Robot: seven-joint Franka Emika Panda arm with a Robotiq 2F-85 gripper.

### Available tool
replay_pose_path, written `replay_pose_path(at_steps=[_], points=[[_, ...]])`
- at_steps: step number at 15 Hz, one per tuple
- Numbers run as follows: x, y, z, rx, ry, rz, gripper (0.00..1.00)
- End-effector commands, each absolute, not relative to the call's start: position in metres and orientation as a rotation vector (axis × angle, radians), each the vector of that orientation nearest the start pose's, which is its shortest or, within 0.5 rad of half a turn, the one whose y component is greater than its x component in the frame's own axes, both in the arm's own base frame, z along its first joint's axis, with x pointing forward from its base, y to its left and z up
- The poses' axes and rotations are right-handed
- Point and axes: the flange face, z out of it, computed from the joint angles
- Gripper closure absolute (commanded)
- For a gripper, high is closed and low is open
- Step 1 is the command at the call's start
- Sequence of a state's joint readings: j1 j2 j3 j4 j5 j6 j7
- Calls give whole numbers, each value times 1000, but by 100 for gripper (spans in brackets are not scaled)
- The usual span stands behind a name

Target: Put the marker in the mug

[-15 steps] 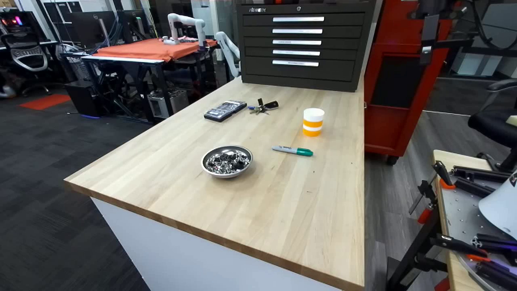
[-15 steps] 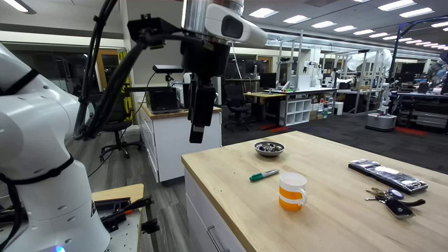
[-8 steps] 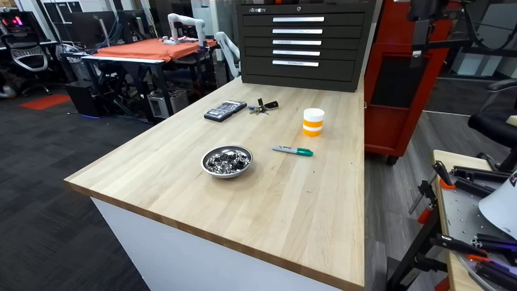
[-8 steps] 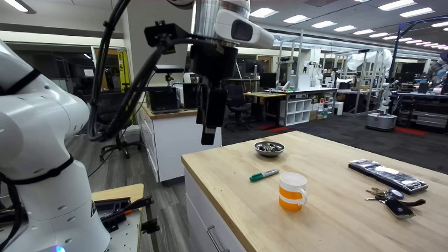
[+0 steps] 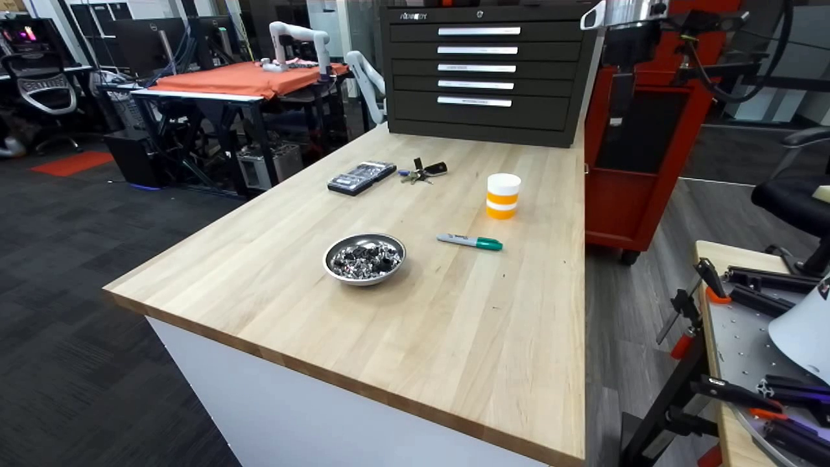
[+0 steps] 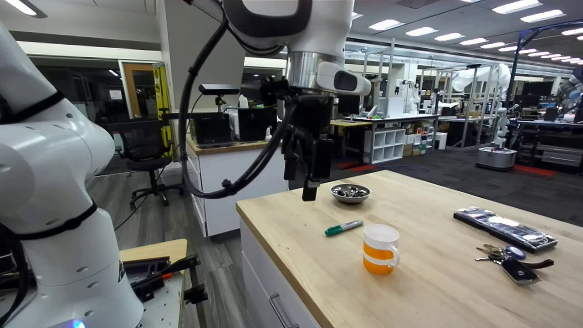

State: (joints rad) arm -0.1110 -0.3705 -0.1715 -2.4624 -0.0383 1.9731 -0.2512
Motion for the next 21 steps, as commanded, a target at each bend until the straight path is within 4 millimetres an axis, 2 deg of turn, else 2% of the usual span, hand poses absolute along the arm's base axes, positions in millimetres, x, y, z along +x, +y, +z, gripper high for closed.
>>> replay_pose_path(at_steps=[1,6,11,15,21], points=[[429,-91,400,-3126,-51,169,0],[463,-56,379,-3171,-10,153,0],[488,-29,370,-3173,92,140,0],[501,-8,362,-3174,97,127,0],[509,24,344,-3171,-30,78,0]])
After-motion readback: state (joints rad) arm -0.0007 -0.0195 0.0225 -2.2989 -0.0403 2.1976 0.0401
